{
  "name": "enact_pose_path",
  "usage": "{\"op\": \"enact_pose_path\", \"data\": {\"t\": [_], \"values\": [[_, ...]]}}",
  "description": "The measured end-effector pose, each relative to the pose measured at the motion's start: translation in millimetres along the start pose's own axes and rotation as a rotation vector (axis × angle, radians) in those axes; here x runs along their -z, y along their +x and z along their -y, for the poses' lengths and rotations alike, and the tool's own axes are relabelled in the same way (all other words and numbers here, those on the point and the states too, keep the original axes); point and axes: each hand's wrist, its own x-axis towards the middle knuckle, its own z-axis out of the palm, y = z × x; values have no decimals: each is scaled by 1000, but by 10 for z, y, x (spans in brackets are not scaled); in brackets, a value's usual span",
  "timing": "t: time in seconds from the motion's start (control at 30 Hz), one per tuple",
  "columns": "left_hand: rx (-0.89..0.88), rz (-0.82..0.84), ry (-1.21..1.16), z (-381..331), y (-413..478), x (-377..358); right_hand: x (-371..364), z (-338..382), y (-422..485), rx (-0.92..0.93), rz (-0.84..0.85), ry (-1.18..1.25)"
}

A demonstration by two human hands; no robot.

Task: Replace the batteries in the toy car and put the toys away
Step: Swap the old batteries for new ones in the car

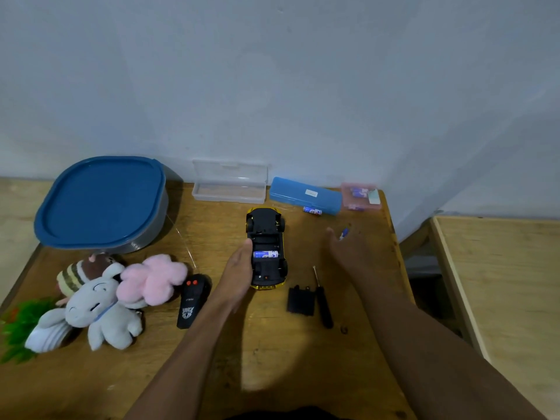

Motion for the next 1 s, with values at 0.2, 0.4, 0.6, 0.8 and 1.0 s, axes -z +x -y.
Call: {"op": "enact_pose_path", "data": {"t": [0.2,0.4,0.6,0.8,1.0], "values": [[2,30,35,-53,35,-39,60,43,137,-18,44,-67],[-16,33,56,-46,37,-15,158,203,-292,128,101,517],[-48,3,55,4,-12,44,206,449,-900,387,299,290],[-50,59,61,109,-97,92,134,759,-931,590,310,-200],[-52,89,40,99,-125,105,63,944,-963,678,337,-186]]}}
